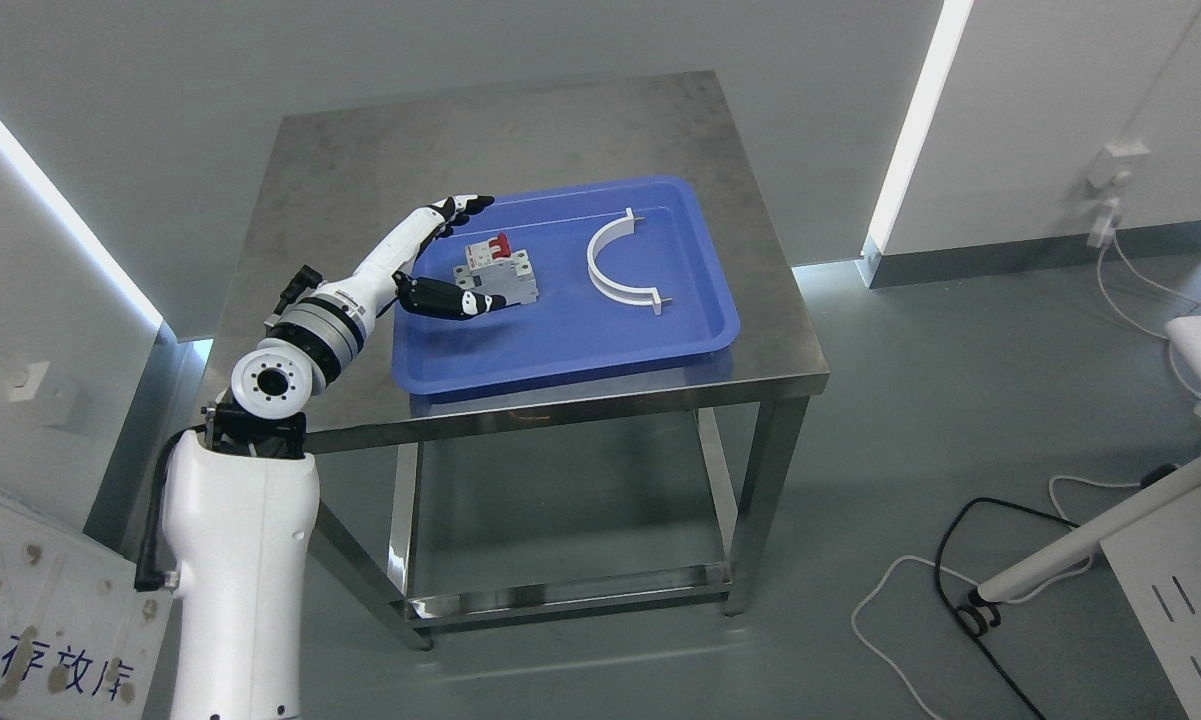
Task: Place circuit breaker on shelf
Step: 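Close the left hand around the circuit breaker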
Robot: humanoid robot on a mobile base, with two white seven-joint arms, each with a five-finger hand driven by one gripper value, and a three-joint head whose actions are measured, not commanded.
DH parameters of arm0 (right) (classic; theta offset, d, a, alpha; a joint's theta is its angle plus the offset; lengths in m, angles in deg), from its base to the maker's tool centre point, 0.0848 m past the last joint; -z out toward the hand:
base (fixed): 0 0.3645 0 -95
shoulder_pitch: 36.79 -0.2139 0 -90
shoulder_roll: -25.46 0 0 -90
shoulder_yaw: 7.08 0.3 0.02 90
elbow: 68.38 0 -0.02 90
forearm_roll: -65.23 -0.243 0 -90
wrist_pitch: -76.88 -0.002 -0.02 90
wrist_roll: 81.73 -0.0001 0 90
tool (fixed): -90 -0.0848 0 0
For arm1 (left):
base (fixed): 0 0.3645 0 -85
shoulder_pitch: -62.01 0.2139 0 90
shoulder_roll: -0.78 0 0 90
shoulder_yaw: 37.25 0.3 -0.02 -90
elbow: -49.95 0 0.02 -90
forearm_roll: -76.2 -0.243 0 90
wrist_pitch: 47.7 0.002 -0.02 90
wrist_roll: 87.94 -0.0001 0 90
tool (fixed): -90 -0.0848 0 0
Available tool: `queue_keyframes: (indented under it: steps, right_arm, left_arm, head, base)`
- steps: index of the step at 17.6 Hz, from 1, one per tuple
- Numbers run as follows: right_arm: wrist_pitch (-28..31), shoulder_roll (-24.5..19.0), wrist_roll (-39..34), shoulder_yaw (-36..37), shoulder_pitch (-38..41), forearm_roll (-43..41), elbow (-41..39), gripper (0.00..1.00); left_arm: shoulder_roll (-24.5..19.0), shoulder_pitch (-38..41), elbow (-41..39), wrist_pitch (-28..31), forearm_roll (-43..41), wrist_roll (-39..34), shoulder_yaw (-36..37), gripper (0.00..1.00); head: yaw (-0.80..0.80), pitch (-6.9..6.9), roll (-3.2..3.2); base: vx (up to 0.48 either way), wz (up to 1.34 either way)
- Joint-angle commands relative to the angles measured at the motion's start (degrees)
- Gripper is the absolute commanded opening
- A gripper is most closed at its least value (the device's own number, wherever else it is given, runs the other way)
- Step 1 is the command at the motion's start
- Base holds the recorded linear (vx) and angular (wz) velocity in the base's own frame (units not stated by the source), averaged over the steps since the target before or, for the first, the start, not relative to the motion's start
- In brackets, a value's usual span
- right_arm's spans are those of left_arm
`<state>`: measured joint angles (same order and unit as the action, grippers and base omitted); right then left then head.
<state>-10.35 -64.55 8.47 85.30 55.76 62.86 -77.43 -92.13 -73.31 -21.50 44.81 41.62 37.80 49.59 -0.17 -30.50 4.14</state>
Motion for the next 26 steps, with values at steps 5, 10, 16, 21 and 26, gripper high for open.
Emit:
queue_keyframes:
  steps: [5, 10, 16, 21, 26]
  right_arm:
    - [-0.04, 1.0, -0.02, 0.0, 0.0, 0.0, 0.0, 1.0]
    - [-0.04, 1.0, -0.02, 0.0, 0.0, 0.0, 0.0, 1.0]
    - [-0.04, 1.0, -0.02, 0.0, 0.0, 0.0, 0.0, 1.0]
    - [-0.04, 1.0, -0.02, 0.0, 0.0, 0.0, 0.0, 1.0]
    - [-0.04, 1.0, -0.02, 0.0, 0.0, 0.0, 0.0, 1.0]
  left_arm:
    - [0.71, -2.15, 7.02, -0.05, -4.87, -0.4, 2.55, 0.73]
    - [1.06, -1.88, 8.52, -0.14, -4.88, -0.32, 2.19, 0.65]
    - [1.91, -1.97, 11.15, -1.89, -4.79, -0.76, 0.09, 0.51]
    - [1.91, -2.06, 13.44, -8.74, -4.79, -2.07, -3.43, 0.31]
    - [1.91, -2.06, 15.29, -15.08, -4.35, -2.86, -7.56, 0.14]
  head:
    - [0.0, 0.0, 0.0]
    - [0.0, 0.0, 0.0]
    - [0.0, 0.0, 0.0]
    - [0.0, 0.0, 0.0]
    - [0.0, 0.0, 0.0]
  base:
    - [0.0, 0.0]
    - [0.0, 0.0]
    - [0.0, 0.0]
    - [0.0, 0.0]
    - [0.001, 0.01]
